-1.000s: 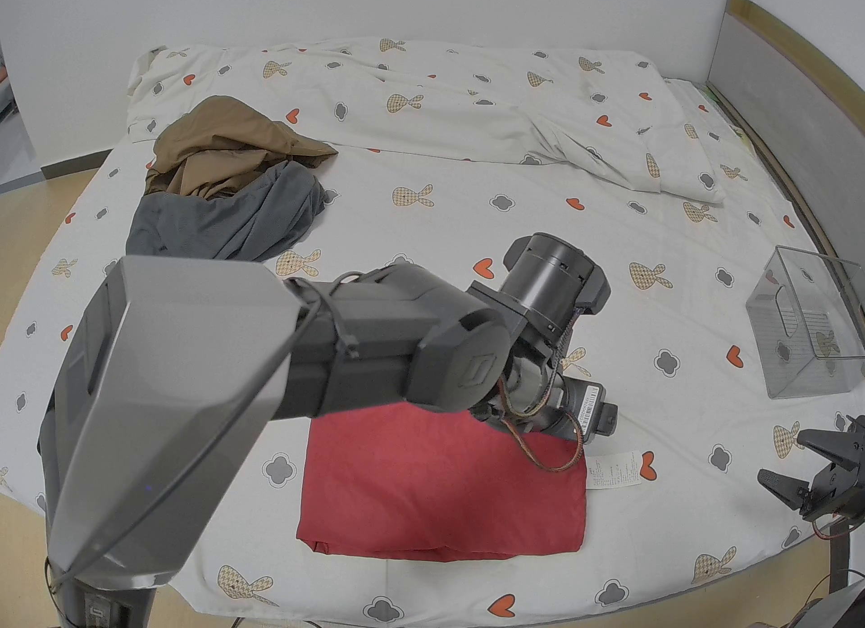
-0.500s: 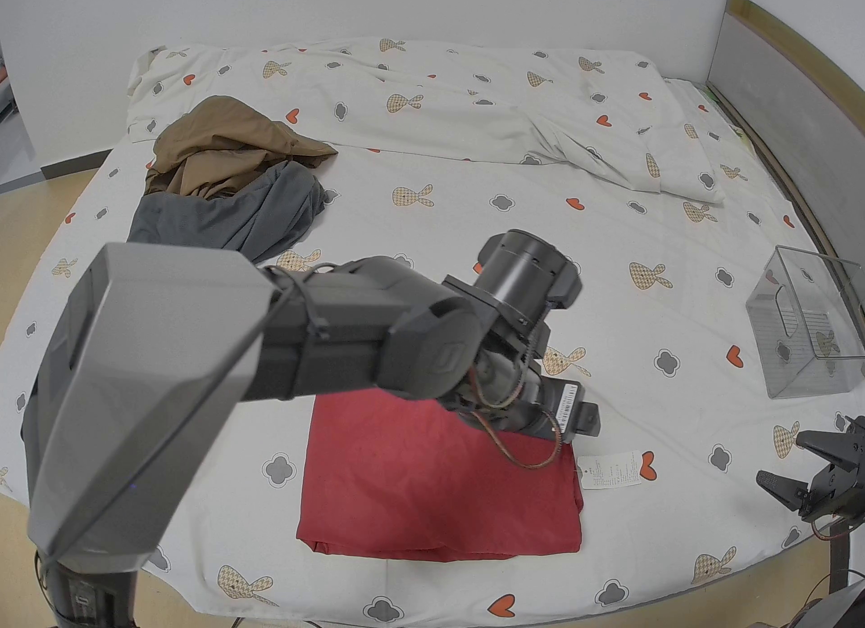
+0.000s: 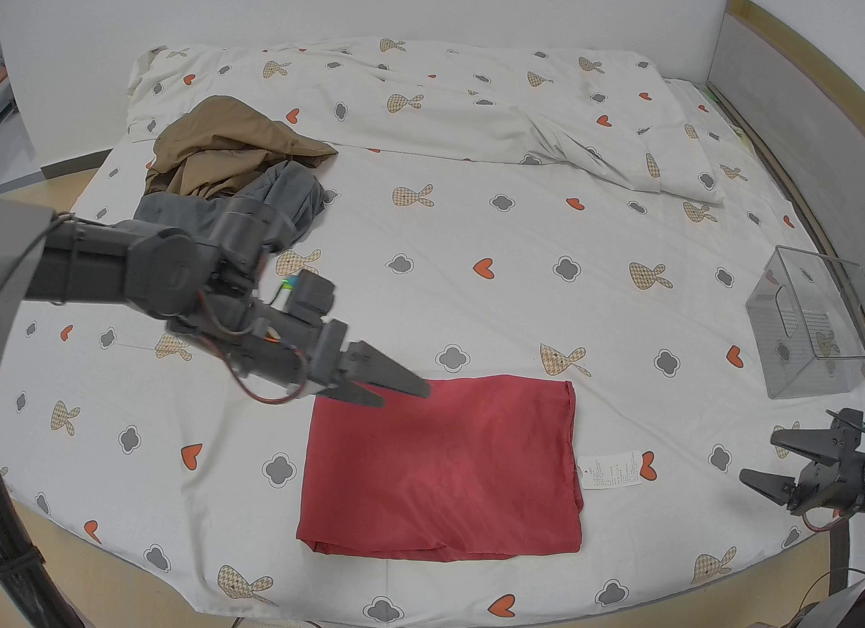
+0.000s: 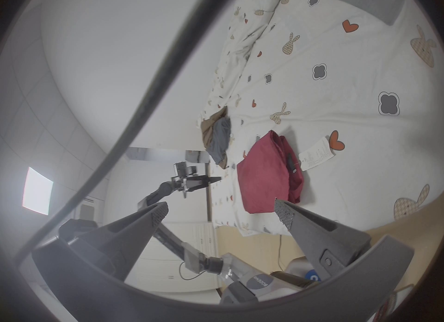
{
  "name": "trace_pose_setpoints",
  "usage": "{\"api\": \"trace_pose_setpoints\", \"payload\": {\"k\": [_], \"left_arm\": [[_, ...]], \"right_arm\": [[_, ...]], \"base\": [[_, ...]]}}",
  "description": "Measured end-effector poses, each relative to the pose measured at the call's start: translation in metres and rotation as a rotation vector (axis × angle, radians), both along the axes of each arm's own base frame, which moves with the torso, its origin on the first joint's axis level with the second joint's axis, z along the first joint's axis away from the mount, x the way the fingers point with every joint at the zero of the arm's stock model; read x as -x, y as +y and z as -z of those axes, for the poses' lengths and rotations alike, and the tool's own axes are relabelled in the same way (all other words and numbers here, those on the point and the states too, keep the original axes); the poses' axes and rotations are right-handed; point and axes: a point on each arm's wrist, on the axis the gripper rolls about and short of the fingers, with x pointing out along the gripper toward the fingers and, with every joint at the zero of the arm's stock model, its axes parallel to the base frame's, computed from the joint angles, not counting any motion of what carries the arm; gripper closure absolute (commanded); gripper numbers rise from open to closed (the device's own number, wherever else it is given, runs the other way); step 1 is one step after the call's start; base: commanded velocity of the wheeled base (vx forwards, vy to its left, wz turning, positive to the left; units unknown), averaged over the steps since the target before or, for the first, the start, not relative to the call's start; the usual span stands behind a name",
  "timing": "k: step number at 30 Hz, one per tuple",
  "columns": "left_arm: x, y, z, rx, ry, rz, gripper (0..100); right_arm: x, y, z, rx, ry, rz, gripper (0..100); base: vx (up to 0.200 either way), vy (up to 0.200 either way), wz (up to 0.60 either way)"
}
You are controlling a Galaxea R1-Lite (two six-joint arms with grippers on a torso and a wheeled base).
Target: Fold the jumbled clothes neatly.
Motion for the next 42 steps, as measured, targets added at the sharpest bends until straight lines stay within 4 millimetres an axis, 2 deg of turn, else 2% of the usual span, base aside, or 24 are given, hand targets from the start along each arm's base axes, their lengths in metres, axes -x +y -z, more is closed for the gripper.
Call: {"api": "trace_pose_setpoints", "payload": {"k": [2, 5, 10, 15, 21, 30, 35, 42], "left_arm": [[0.005, 0.027, -0.003, 0.039, -0.001, -0.027, 0], [0.014, 0.056, -0.007, 0.083, -0.017, -0.059, 0], [0.033, 0.088, 0.002, 0.153, -0.064, -0.106, 0], [0.047, 0.109, 0.02, 0.215, -0.143, -0.157, 0], [0.05, 0.125, 0.045, 0.255, -0.167, -0.206, 0], [0.029, 0.135, 0.1, 0.262, -0.111, -0.248, 0], [0.021, 0.136, 0.124, 0.259, -0.068, -0.256, 0], [0.013, 0.135, 0.141, 0.256, -0.037, -0.255, 0]], "right_arm": [[-0.012, 0.006, -0.002, 0.045, 0.014, -0.004, 0], [-0.033, 0.018, -0.004, 0.117, 0.027, -0.017, 0], [-0.076, 0.048, 0.001, 0.235, 0.029, -0.086, 0], [-0.117, 0.077, 0.021, 0.347, 0.036, -0.143, 0], [-0.164, 0.106, 0.053, 0.449, 0.044, -0.172, 0], [-0.215, 0.125, 0.085, 0.523, -0.028, -0.194, 0], [-0.23, 0.129, 0.099, 0.531, -0.034, -0.2, 0], [-0.233, 0.133, 0.109, 0.507, -0.017, -0.235, 0]], "base": [[0.0, 0.0, 0.0], [0.0, 0.0, 0.0], [0.0, 0.0, 0.0], [0.0, 0.0, 0.0], [0.0, 0.0, 0.0], [0.0, 0.0, 0.0], [0.0, 0.0, 0.0], [0.0, 0.0, 0.0]]}}
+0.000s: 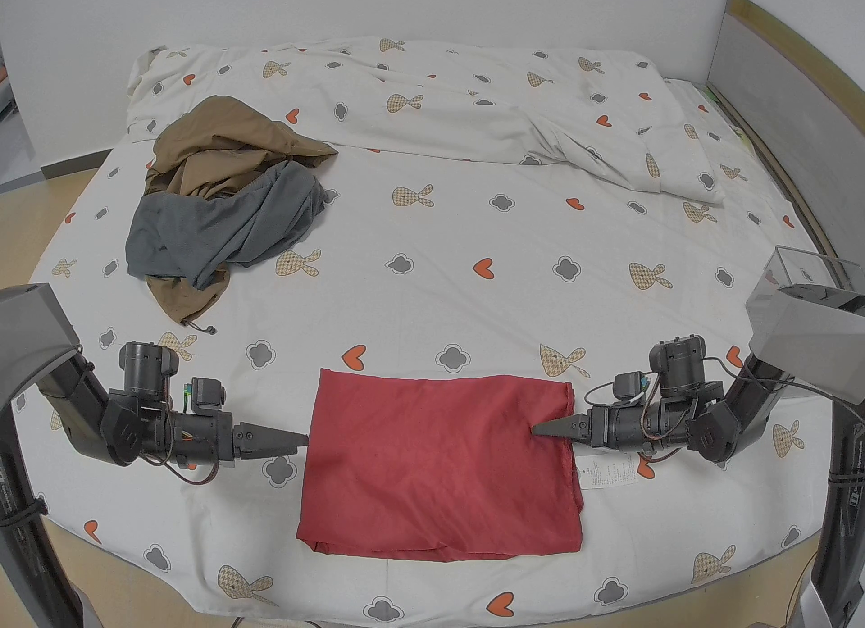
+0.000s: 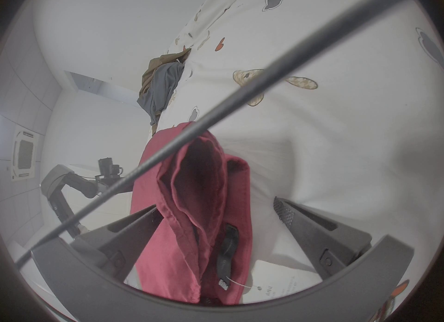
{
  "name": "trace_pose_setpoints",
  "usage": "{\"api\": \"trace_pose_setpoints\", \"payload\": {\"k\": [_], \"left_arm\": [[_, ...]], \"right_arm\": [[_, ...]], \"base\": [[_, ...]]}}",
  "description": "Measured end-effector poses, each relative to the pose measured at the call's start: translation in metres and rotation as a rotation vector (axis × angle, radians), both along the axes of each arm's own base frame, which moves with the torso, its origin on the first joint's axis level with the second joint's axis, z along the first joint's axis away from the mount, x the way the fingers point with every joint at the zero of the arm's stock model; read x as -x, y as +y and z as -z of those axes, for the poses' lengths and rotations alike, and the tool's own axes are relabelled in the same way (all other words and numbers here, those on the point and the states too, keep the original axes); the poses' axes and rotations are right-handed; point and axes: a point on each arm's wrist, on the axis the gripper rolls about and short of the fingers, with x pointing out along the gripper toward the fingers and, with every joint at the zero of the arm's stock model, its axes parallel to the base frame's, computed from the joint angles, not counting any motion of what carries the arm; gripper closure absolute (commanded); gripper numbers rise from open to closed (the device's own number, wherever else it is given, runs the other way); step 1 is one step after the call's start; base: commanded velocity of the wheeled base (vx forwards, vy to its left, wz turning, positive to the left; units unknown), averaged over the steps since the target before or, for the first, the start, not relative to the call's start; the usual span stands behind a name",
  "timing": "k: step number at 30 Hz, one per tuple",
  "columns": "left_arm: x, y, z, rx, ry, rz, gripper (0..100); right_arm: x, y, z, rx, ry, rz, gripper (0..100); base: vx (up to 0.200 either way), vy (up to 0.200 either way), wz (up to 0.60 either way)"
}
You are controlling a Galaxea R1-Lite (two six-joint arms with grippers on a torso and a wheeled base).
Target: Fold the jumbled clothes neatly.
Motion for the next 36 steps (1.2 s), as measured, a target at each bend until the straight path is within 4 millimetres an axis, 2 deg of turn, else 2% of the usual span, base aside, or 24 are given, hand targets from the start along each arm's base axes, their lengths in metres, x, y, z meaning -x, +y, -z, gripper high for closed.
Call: {"api": "trace_pose_setpoints", "payload": {"k": [14, 21, 27, 36], "left_arm": [[-0.016, -0.001, 0.018, 0.0, 0.001, 0.002, 0], [-0.022, -0.004, 0.021, -0.011, -0.001, 0.003, 0], [-0.026, -0.005, 0.023, -0.013, -0.004, 0.004, 0], [-0.027, -0.005, 0.024, -0.013, -0.003, 0.003, 0]], "right_arm": [[0.003, -0.007, -0.003, -0.146, 0.06, -0.124, 0], [-0.008, -0.001, -0.01, -0.177, 0.007, -0.176, 0], [-0.014, 0.009, -0.006, -0.175, 0.0, -0.198, 0], [-0.008, 0.011, 0.003, -0.163, 0.006, -0.222, 0]], "base": [[0.0, 0.0, 0.0], [0.0, 0.0, 0.0], [0.0, 0.0, 0.0], [0.0, 0.0, 0.0]]}}
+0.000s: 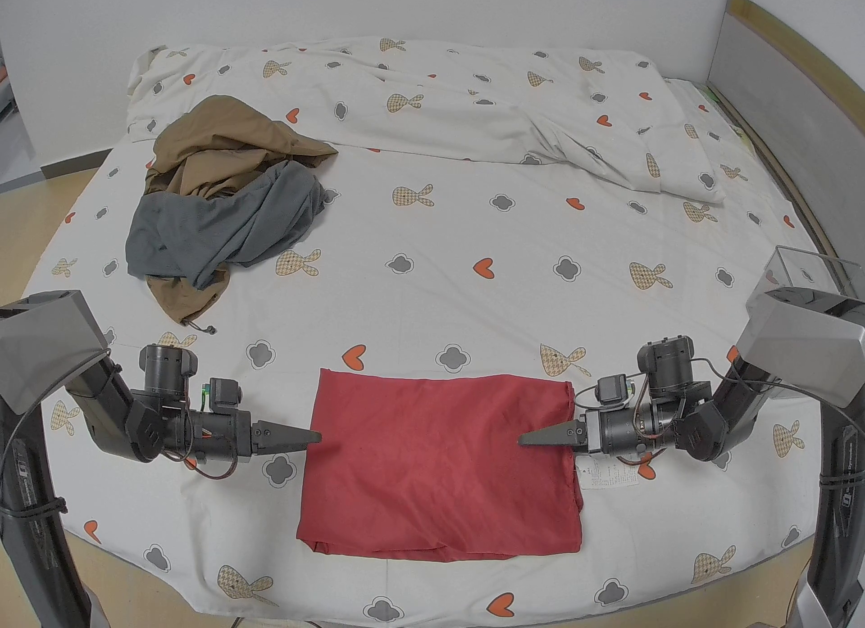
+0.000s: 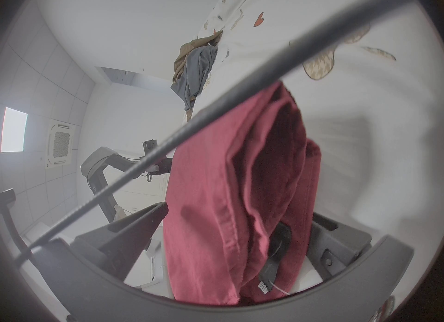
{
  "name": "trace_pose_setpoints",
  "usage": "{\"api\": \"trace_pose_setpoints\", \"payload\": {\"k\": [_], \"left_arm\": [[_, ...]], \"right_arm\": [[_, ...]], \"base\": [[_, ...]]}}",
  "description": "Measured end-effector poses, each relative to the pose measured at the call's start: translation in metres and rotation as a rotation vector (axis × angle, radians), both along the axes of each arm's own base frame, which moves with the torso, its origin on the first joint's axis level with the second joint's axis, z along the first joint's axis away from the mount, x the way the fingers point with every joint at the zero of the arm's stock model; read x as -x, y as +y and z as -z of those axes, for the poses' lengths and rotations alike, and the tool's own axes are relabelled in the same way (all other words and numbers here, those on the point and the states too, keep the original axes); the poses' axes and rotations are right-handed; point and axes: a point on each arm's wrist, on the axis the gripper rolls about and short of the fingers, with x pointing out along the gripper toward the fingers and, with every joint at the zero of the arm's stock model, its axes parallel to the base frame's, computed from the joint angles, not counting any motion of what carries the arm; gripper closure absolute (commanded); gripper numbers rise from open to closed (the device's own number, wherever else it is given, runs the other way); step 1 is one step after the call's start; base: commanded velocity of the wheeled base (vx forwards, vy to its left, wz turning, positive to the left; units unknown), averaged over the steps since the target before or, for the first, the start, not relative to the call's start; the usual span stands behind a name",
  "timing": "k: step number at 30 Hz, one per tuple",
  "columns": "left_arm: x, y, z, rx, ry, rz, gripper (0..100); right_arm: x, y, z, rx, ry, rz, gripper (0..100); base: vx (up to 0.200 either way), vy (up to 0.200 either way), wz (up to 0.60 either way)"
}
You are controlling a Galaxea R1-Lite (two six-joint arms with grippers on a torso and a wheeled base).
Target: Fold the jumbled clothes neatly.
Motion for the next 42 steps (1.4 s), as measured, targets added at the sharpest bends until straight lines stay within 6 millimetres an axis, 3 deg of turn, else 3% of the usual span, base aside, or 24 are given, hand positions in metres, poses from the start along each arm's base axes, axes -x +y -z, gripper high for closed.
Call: {"api": "trace_pose_setpoints", "payload": {"k": [6, 17, 27, 42], "left_arm": [[-0.003, -0.001, 0.001, 0.0, -0.002, 0.003, 0], [-0.01, -0.008, 0.005, 0.0, -0.011, 0.021, 0], [-0.009, -0.006, 0.009, 0.0, 0.003, 0.016, 0], [-0.017, -0.052, 0.015, 0.008, 0.014, 0.133, 0]], "right_arm": [[0.003, 0.001, 0.002, -0.021, 0.016, -0.033, 0], [0.006, 0.021, 0.003, -0.029, 0.014, -0.095, 0], [0.005, 0.019, 0.007, -0.034, 0.026, -0.093, 0], [0.007, 0.027, 0.006, -0.041, 0.038, -0.112, 0]], "base": [[0.0, 0.0, 0.0], [0.0, 0.0, 0.0], [0.0, 0.0, 0.0], [0.0, 0.0, 0.0]]}}
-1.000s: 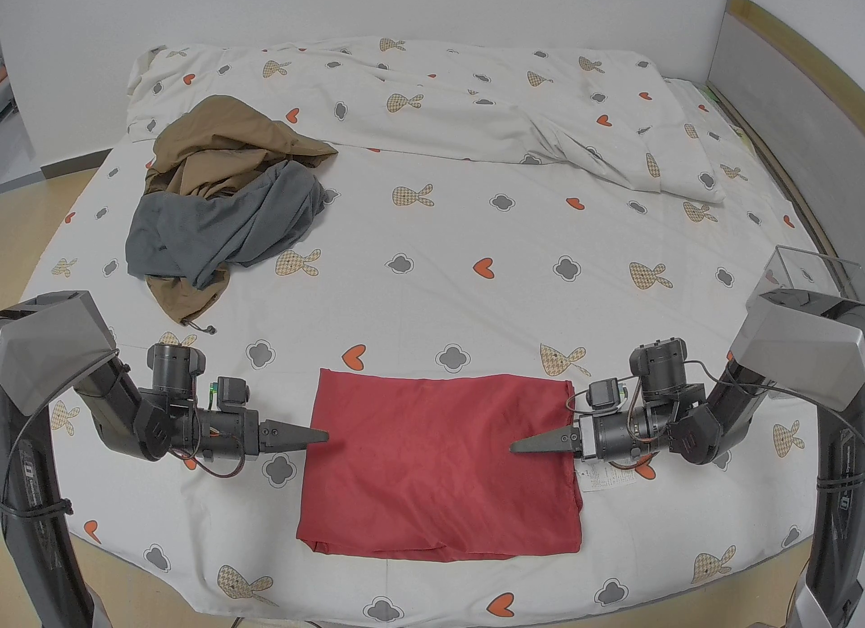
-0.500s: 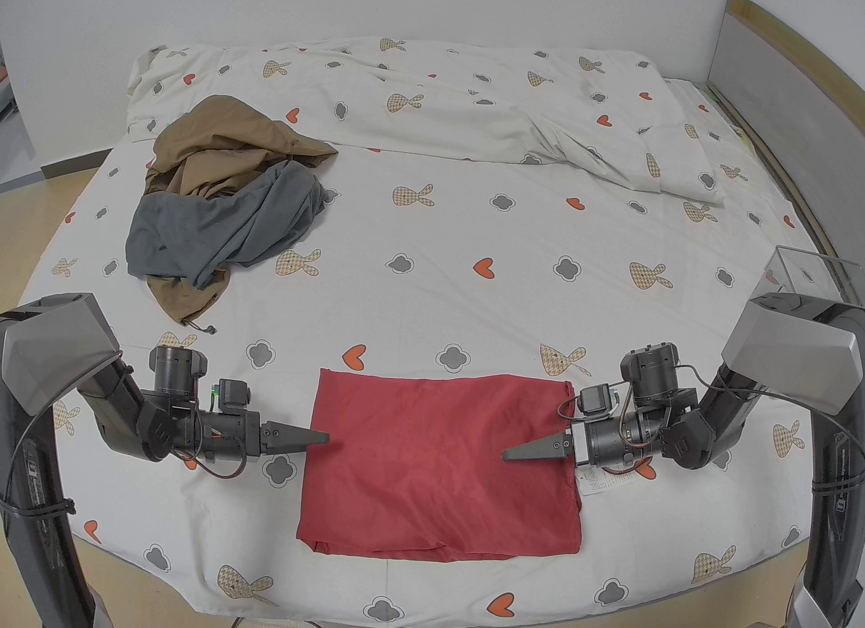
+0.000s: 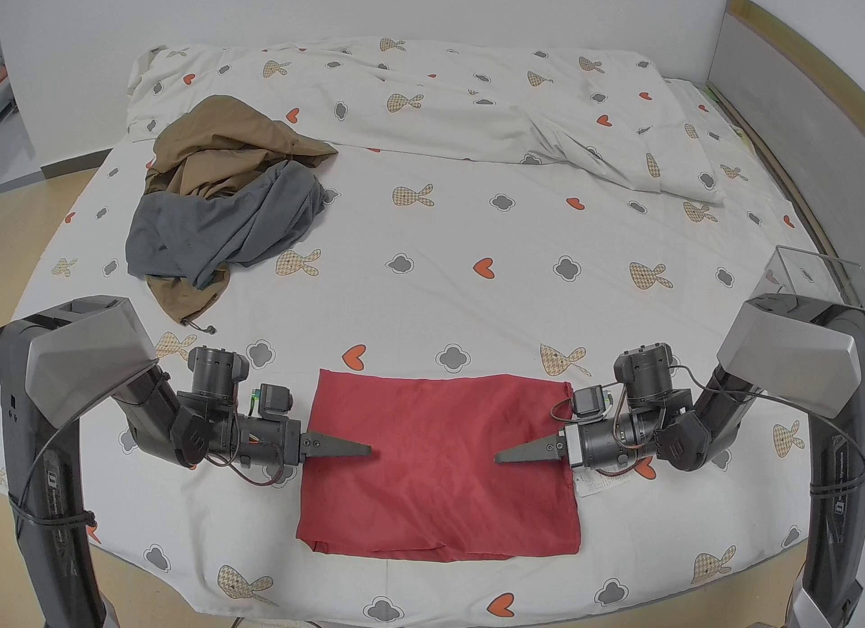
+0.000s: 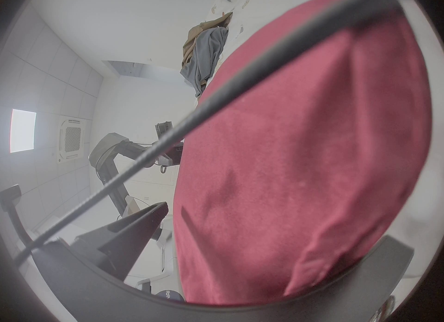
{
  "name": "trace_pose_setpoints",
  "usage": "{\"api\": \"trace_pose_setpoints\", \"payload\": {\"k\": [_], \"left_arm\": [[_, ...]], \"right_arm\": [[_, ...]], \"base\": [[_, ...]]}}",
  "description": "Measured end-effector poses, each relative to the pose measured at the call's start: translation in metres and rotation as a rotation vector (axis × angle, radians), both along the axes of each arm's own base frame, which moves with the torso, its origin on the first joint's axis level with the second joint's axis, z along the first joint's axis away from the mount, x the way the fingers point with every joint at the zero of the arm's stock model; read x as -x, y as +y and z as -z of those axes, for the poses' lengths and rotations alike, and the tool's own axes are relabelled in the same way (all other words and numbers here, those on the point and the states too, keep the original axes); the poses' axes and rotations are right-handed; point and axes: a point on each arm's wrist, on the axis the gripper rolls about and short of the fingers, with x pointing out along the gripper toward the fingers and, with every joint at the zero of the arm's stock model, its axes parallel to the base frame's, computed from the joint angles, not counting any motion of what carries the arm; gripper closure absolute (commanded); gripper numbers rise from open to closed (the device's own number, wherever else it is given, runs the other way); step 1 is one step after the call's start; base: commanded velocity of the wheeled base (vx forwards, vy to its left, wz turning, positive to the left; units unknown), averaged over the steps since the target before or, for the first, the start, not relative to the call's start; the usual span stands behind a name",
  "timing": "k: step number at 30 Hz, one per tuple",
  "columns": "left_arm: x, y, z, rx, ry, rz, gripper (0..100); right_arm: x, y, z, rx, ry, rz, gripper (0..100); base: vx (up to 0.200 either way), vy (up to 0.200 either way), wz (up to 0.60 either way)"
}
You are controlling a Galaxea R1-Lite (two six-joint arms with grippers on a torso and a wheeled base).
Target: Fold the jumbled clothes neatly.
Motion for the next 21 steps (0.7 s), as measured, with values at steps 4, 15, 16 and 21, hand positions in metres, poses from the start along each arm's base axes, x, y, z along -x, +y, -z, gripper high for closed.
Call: {"api": "trace_pose_setpoints", "payload": {"k": [4, 15, 16, 21], "left_arm": [[0.0, -0.008, 0.001, 0.0, 0.0, 0.021, 0], [0.0, -0.03, 0.003, 0.002, -0.004, 0.078, 0], [-0.001, -0.032, 0.003, 0.003, -0.003, 0.081, 0], [-0.001, -0.036, 0.002, 0.005, -0.003, 0.089, 0]], "right_arm": [[0.0, 0.009, -0.003, -0.008, 0.013, -0.012, 0], [-0.004, 0.034, -0.013, -0.032, -0.008, -0.056, 0], [-0.003, 0.035, -0.013, -0.032, -0.01, -0.058, 0], [-0.003, 0.038, -0.013, -0.032, -0.011, -0.065, 0]], "base": [[0.0, 0.0, 0.0], [0.0, 0.0, 0.0], [0.0, 0.0, 0.0], [0.0, 0.0, 0.0]]}}
